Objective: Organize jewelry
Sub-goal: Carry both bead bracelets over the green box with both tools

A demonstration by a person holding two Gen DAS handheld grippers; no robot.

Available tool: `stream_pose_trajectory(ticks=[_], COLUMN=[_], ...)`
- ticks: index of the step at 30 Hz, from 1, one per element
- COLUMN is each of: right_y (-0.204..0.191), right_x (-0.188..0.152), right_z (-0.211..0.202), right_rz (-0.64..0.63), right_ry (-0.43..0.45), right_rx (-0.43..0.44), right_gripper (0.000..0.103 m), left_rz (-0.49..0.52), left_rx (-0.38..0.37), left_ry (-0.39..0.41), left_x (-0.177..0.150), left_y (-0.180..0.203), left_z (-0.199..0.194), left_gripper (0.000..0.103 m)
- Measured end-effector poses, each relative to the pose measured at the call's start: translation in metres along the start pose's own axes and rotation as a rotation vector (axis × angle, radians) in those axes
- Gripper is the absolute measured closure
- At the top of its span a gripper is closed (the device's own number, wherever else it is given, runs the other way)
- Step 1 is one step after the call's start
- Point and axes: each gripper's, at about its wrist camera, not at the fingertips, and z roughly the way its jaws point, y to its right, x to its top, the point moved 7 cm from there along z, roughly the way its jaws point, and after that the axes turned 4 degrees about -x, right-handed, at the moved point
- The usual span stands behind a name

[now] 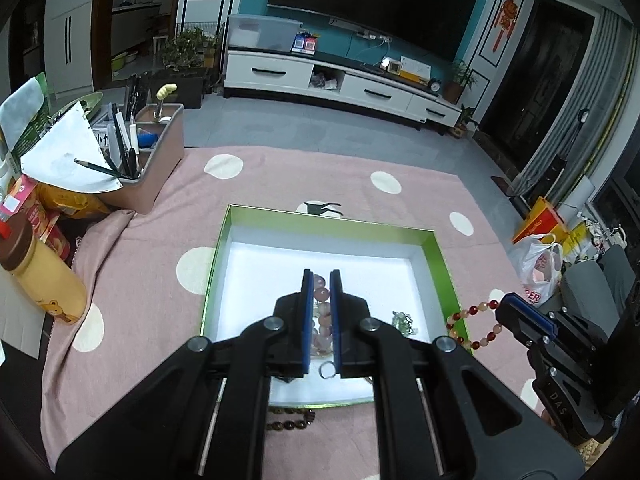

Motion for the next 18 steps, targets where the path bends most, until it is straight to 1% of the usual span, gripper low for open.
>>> stream_pose_trajectory(ticks=[5, 11, 18], right_y=[0.003, 0.007, 0.007], right_x=[-0.004, -0.011, -0.020], right_z=[0.018, 0.042, 0.065], right_rz=[0.007, 0.025, 0.030], right_ry=[-0.030, -0.075, -0.120], right_rx=[-0.006, 0.003, 0.005], right_gripper=[0.096, 0.096, 0.096], left_rz=[-0.012, -0.022, -0.034], left_rx=[0.021, 0.048, 0.069], left_ry=[-0.031, -0.068, -0.100], left_x=[0.003, 0.000, -0.004], left_y=[-0.008, -0.018, -0.027], left_z=[0.022, 0.046, 0.067], left_gripper=[0.096, 0.096, 0.096])
